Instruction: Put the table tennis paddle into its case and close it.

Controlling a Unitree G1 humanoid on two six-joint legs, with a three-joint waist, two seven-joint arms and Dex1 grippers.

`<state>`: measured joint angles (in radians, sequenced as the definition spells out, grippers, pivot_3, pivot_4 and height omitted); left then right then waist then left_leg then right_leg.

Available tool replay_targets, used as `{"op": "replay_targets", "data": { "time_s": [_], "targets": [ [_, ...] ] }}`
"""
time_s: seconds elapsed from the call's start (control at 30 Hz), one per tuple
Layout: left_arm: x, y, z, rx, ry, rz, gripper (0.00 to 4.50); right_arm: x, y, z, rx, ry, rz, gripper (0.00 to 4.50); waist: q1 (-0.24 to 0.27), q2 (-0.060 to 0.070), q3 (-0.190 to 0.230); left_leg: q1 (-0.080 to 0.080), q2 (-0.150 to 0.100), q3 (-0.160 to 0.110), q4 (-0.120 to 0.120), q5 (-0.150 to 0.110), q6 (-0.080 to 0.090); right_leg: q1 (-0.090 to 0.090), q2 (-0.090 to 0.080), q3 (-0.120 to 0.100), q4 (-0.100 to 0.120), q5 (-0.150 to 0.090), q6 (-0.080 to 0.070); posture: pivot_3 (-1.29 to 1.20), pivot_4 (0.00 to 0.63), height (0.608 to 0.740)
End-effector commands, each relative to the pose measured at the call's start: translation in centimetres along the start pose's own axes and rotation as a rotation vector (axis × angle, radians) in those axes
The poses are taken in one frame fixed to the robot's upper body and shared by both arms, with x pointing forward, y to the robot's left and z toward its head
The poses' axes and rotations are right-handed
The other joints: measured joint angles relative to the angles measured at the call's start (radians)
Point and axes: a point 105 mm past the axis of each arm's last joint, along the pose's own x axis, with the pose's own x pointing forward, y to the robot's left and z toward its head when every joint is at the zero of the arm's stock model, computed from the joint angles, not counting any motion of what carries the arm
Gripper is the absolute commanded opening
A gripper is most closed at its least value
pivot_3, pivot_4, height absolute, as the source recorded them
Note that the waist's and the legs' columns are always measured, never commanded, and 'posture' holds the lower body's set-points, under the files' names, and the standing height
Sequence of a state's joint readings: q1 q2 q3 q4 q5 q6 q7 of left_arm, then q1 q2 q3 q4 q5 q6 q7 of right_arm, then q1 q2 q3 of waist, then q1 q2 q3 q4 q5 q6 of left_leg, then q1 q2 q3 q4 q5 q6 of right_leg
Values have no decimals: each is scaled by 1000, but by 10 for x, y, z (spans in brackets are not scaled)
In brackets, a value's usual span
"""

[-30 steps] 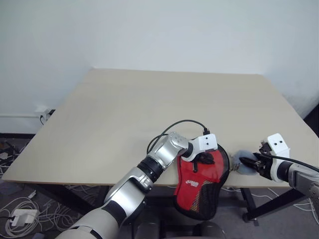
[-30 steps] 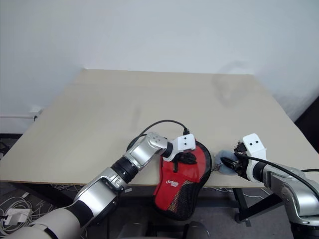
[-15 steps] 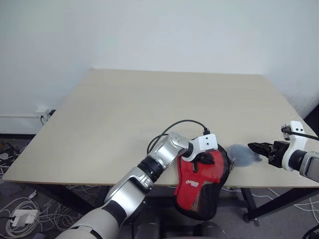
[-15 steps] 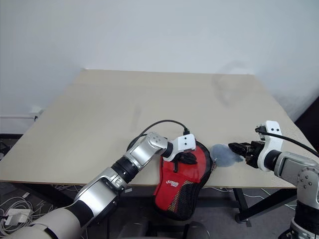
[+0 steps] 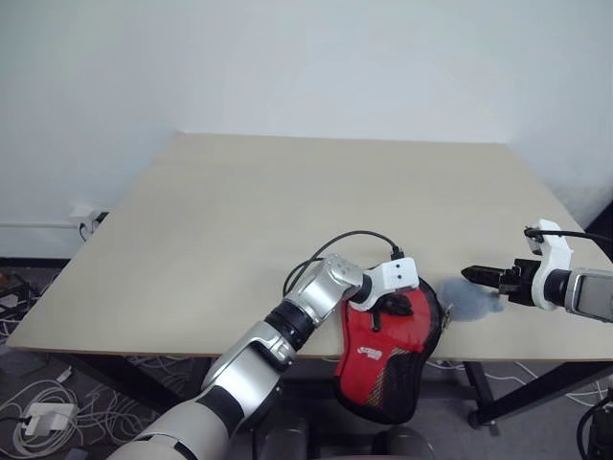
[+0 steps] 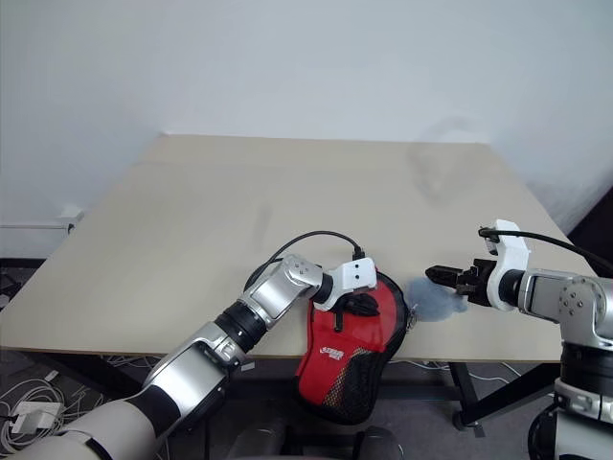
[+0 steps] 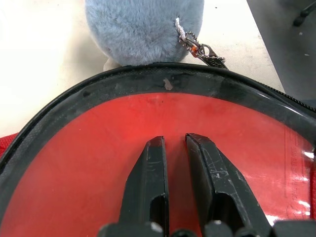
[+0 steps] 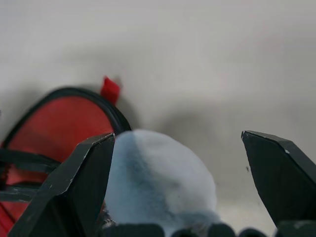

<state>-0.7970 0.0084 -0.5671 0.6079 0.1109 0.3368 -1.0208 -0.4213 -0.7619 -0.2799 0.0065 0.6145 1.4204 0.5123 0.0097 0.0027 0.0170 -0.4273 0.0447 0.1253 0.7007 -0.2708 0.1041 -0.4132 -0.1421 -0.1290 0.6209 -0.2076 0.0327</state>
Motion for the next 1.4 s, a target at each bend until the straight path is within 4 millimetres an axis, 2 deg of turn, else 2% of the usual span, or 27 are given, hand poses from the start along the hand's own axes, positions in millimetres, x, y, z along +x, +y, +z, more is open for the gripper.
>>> {"op": "replay_targets", "data": {
  "time_s": [0.03,0.2,0.37,0.4,0.47,0.67,0.77,0.87,1.1,1.2,1.33,1.4],
  "targets": [
    [9,-11,-42,-75,145,-23,709,-2,1,7,-22,43,4,4473,0,0,0,0,0,0,0,0,0,0,0,0,0,0,0,0,0,724],
    [9,-11,-42,-79,141,-16,709,4,5,-2,-5,124,44,4473,0,0,0,0,0,0,0,0,0,0,0,0,0,0,0,0,0,724],
    [8,-11,-43,-81,143,-13,709,3,24,-12,-6,170,155,4473,0,0,0,0,0,0,0,0,0,0,0,0,0,0,0,0,0,724],
    [8,-11,-44,-82,144,-13,709,2,25,-15,-8,177,159,4309,0,0,0,0,0,0,0,0,0,0,0,0,0,0,0,0,0,724],
    [8,-11,-44,-82,145,-12,709,1,26,-19,-2,189,160,3931,0,0,0,0,0,0,0,0,0,0,-1,0,0,0,0,0,0,724],
    [10,-12,-44,-82,146,-13,709,-2,30,-32,-4,205,186,1835,0,0,0,0,0,0,0,0,0,0,-1,-1,0,0,0,0,0,724],
    [10,-13,-44,-82,148,-15,709,-11,40,-30,-74,132,252,866,1,-1,0,0,0,-1,0,0,0,1,-1,-1,0,0,0,0,0,724],
    [11,-14,-46,-80,153,-14,709,-25,45,-32,-141,95,281,266,1,-1,0,0,0,-1,0,0,0,1,-1,-1,-1,0,1,0,0,724],
    [13,-16,-46,-85,156,-19,709,-50,52,-53,-238,113,379,144,3,-4,2,0,-1,-2,0,0,1,2,-4,-3,-1,0,1,0,0,724],
    [13,-17,-47,-87,157,-22,709,-53,51,-61,-254,140,383,144,1,-5,3,0,-1,-2,0,-1,1,3,-4,-3,-2,0,1,0,0,724],
    [14,-18,-47,-90,156,-22,709,-55,49,-87,-310,241,377,144,8,-5,3,0,-1,-3,0,-1,1,3,-6,-5,-3,0,2,0,0,724],
    [14,-18,-47,-91,156,-22,709,-57,59,-88,-294,223,438,143,8,-5,3,0,-1,-3,-1,-1,1,4,-6,-6,-5,-1,2,0,0,724]
  ]
}}
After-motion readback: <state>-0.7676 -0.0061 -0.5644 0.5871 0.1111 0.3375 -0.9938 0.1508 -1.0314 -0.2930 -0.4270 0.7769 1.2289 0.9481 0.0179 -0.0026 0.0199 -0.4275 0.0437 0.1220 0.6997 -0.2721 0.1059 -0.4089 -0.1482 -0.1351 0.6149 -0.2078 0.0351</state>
